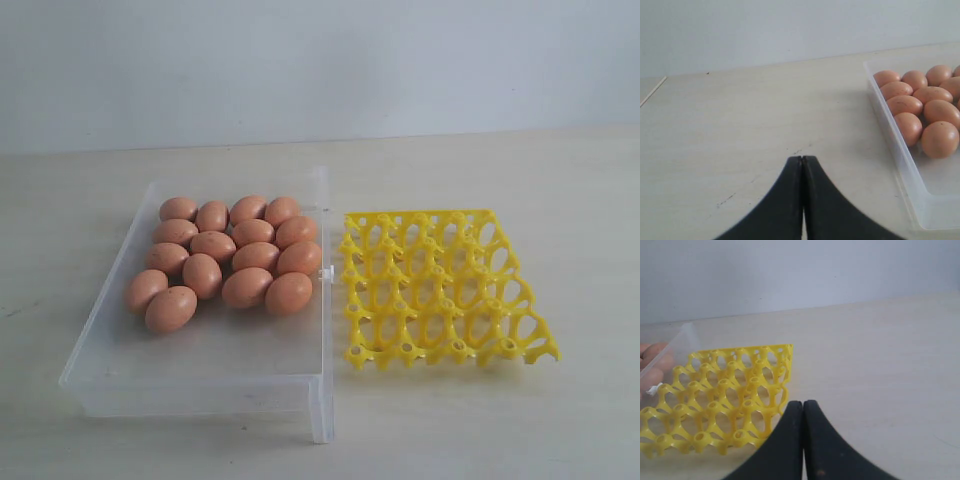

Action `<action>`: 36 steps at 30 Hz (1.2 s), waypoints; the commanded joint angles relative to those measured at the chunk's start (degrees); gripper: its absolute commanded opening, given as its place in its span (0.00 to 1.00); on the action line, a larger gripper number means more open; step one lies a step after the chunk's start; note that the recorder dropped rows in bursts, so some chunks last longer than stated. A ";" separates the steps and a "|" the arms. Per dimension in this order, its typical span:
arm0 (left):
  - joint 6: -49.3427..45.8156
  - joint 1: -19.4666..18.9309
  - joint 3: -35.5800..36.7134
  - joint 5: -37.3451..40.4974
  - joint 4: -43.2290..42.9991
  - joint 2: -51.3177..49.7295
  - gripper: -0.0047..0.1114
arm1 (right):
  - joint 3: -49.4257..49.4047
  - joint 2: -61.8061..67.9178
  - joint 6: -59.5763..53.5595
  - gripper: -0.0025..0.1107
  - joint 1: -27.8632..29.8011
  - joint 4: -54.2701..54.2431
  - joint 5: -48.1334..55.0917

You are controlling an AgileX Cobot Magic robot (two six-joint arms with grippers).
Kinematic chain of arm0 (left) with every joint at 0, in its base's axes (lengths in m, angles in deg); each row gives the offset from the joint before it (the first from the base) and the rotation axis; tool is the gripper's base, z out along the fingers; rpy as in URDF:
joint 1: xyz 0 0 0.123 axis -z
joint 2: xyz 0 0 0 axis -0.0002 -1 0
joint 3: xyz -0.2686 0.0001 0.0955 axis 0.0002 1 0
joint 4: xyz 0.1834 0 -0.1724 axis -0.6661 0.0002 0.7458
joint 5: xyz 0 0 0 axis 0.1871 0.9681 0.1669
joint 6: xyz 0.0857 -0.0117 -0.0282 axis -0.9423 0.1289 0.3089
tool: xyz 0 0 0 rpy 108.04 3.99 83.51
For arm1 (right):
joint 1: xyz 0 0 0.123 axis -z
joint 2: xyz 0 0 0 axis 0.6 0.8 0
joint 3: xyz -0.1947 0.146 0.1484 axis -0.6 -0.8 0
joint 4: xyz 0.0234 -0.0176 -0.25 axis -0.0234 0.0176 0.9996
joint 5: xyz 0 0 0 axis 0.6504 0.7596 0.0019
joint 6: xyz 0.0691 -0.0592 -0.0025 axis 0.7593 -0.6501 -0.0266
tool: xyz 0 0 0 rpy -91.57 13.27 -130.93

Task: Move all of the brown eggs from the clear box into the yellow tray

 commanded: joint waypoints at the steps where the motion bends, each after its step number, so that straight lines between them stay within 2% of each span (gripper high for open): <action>1: 0.25 -0.07 -0.23 -0.79 0.16 0.32 0.04 | -0.26 -0.37 -0.44 0.02 -0.11 0.03 -0.63; 25: 0.25 -0.07 -0.23 -0.79 0.16 0.32 0.04 | -0.26 -0.37 -0.44 0.02 -0.11 0.03 0.28; 36: 0.25 -0.07 -0.23 -0.79 0.16 0.32 0.04 | 9.35 15.73 -0.44 0.02 -0.11 0.27 1.52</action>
